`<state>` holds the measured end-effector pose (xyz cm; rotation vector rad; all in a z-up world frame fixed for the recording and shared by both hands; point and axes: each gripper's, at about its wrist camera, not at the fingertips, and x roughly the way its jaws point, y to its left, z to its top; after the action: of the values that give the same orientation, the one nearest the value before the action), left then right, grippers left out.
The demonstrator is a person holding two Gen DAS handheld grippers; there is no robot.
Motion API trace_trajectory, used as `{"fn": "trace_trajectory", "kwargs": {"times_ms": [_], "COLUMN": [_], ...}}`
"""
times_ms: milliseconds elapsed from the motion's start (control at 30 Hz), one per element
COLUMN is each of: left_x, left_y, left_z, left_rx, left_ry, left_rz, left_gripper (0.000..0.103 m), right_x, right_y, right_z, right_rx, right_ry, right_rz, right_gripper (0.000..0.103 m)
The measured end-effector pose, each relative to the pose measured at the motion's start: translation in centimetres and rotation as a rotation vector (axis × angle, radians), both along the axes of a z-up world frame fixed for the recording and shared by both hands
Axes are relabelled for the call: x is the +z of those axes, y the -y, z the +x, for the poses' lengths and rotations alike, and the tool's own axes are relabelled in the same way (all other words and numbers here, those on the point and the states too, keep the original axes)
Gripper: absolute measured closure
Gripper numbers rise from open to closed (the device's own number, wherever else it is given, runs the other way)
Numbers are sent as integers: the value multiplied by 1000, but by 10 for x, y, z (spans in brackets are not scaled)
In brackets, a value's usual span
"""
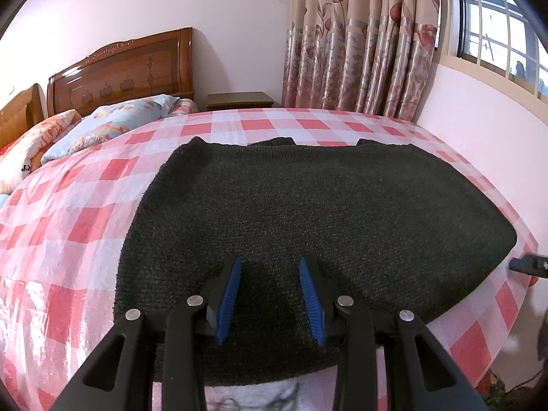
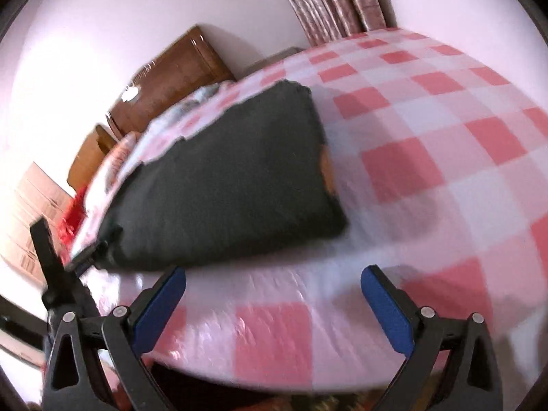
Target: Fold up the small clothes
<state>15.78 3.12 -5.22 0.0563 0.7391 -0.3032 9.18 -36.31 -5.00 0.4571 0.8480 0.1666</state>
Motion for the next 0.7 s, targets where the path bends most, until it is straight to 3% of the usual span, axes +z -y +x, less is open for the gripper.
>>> {"fn": "trace_trajectory", "kwargs": {"times_ms": [133, 267, 533, 700], "left_x": [-1, -1, -1, -1], "left_y": [-3, -1, -1, -1], "left_z": [2, 2, 1, 1], "left_rx": [-4, -2, -2, -2], "left_ry": [-7, -4, -4, -4], "left_rz": [-23, -16, -25, -29], "left_gripper": [66, 66, 66, 66], "right_x": [-6, -14, -20, -16], "right_y": [0, 9, 2, -11], "right_z": [25, 46, 34, 50], "right_rx": [-45, -122, -174, -172], "right_ry": [40, 48, -36, 7], "right_rz": [89, 278, 397, 337], "right_gripper": [0, 0, 0, 0]}}
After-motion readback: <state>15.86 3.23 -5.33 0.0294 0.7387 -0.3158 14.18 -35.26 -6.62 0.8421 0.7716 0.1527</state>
